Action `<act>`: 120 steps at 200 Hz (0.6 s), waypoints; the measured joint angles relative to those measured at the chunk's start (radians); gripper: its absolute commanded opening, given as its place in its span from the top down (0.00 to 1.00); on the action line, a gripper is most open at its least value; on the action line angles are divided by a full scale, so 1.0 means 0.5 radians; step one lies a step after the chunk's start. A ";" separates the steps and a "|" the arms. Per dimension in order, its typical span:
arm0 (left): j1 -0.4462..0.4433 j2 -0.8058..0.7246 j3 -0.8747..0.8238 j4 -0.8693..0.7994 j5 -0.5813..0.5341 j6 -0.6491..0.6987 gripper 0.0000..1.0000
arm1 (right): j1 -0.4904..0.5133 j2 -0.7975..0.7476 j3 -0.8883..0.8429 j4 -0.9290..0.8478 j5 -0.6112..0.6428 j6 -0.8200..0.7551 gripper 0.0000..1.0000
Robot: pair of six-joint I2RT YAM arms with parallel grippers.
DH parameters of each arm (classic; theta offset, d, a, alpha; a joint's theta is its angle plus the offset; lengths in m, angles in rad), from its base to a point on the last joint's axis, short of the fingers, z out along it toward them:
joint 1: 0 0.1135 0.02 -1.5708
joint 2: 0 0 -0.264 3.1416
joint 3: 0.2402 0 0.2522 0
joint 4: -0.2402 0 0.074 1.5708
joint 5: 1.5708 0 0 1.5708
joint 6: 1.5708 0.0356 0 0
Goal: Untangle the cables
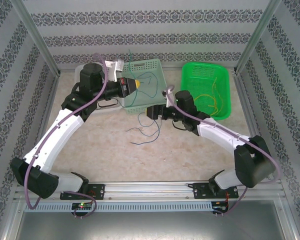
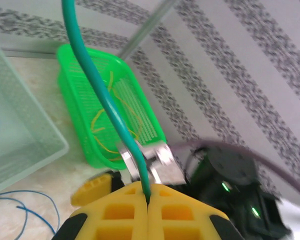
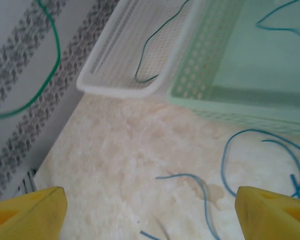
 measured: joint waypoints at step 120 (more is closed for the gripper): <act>-0.020 -0.080 -0.011 0.070 0.603 0.297 1.00 | 0.084 0.320 0.299 0.517 -0.626 0.253 0.07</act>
